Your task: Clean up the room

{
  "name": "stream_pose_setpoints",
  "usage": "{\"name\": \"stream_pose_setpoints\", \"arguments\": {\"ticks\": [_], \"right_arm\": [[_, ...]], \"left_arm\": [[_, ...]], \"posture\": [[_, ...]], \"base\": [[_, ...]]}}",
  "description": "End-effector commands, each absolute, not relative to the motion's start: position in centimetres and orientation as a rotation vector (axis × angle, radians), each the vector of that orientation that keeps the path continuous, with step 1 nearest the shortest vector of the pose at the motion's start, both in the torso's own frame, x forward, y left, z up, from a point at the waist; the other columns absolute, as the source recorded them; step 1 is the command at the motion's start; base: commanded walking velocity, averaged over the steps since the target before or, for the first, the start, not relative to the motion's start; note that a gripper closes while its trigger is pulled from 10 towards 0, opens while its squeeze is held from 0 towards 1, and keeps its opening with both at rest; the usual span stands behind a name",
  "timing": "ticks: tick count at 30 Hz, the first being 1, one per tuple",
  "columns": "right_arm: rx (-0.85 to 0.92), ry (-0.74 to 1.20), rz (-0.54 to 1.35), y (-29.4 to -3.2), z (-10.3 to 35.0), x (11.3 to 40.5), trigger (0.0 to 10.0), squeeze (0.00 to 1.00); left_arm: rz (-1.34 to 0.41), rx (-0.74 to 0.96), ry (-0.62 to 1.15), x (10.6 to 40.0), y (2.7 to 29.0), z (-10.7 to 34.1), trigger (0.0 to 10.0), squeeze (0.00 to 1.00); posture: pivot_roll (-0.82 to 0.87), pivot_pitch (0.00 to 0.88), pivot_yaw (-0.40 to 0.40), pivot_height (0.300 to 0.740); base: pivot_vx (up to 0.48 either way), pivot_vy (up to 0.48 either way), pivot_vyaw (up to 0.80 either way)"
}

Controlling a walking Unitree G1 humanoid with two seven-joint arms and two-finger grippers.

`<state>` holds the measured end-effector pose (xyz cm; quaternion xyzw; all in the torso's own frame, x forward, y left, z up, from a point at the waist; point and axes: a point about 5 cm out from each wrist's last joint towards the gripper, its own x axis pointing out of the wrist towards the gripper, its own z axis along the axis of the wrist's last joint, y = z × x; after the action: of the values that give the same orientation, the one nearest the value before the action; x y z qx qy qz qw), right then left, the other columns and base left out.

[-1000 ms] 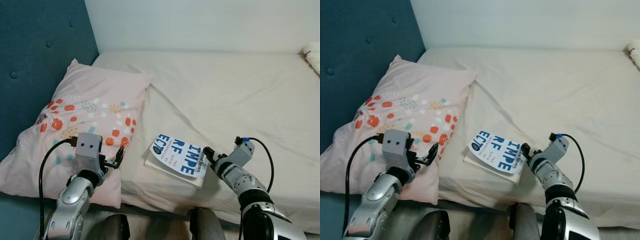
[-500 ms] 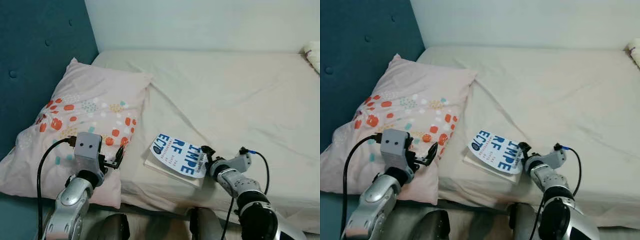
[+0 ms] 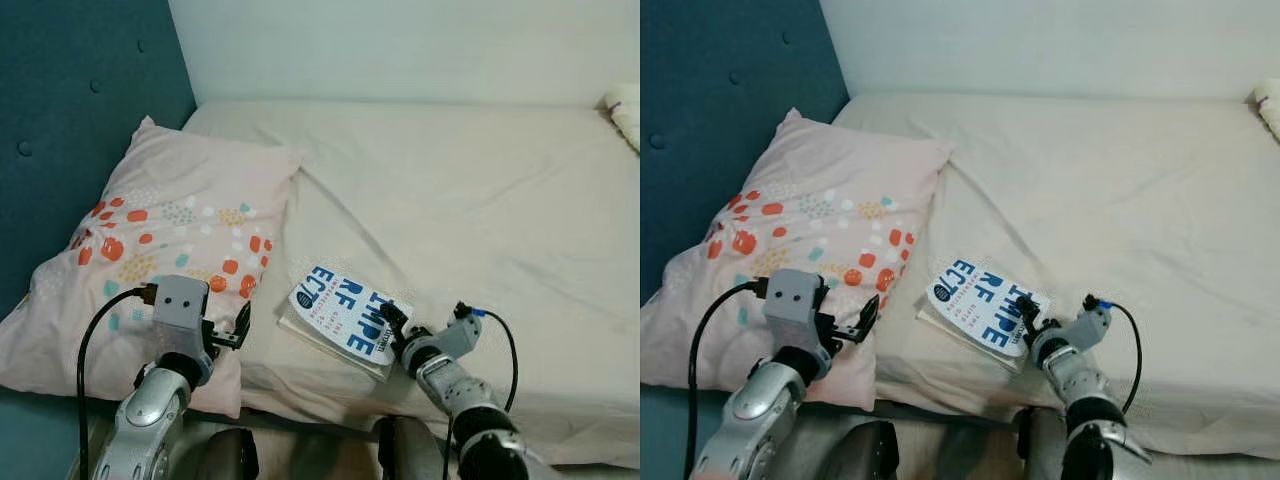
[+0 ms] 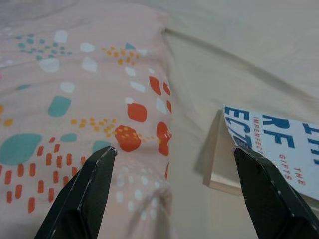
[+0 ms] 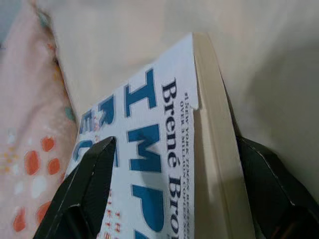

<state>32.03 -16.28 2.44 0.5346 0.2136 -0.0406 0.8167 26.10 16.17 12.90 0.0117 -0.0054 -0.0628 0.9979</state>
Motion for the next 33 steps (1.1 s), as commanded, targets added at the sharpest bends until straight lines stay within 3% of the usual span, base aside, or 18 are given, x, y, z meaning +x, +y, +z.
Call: {"name": "stream_pose_setpoints", "arguments": {"ticks": [1,7,21,22,23,24,25,26,27,33], "right_arm": [[1.252,0.531,-0.093,-14.7,0.1,30.0,10.0,0.0],[1.412,0.487,-0.009,-14.0,-0.4,28.8,10.0,0.0],[1.458,0.433,-0.057,-15.1,-0.3,29.0,10.0,0.0],[1.462,0.426,-0.054,-15.2,-0.2,29.1,4.8,0.0],[1.464,0.421,-0.053,-15.2,-0.1,29.2,2.1,0.0],[1.464,0.421,-0.053,-15.2,-0.1,29.2,2.1,0.0],[1.466,0.416,-0.049,-15.2,0.0,29.3,0.7,0.0],[1.466,0.416,-0.049,-15.2,0.0,29.3,0.7,0.0],[1.467,0.411,-0.046,-15.2,0.0,29.3,0.0,0.0],[1.461,0.407,-0.043,-15.3,0.1,29.4,0.0,0.0]], "left_arm": [[-0.109,0.021,0.011,25.8,16.2,12.6,10.0,0.0],[-0.104,0.023,0.007,25.9,16.2,12.7,10.0,0.0],[-0.077,0.021,0.001,25.7,16.1,13.0,10.0,0.0],[-0.072,0.021,0.0,25.7,16.1,13.0,10.0,0.0],[-0.07,0.021,0.0,25.7,16.1,13.0,10.0,0.0],[-0.07,0.021,0.0,25.7,16.1,13.0,10.0,0.0],[-0.067,0.022,0.0,25.7,16.2,13.0,10.0,0.0],[-0.067,0.022,0.0,25.7,16.2,13.0,10.0,0.0],[-0.062,0.023,0.0,25.8,16.3,13.0,10.0,0.0],[-0.055,0.024,-0.002,25.8,16.3,13.0,10.0,0.0]], "posture": [[0.13,0.2,0.003,0.592],[0.13,0.203,0.008,0.592],[0.14,0.207,0.002,0.592],[0.14,0.207,0.001,0.592],[0.14,0.206,0.0,0.592],[0.14,0.206,0.0,0.592],[0.14,0.202,0.0,0.592],[0.14,0.202,0.0,0.592],[0.14,0.197,0.0,0.592],[0.13,0.192,0.002,0.592]], "base": [[0.0,0.0,0.0],[0.0,0.0,0.0],[0.0,0.0,0.0],[0.0,0.0,0.0],[0.0,0.0,0.0],[0.0,0.0,0.0],[0.0,0.0,0.0],[0.0,0.0,0.0],[0.0,0.0,0.0],[0.0,0.0,0.0]]}}
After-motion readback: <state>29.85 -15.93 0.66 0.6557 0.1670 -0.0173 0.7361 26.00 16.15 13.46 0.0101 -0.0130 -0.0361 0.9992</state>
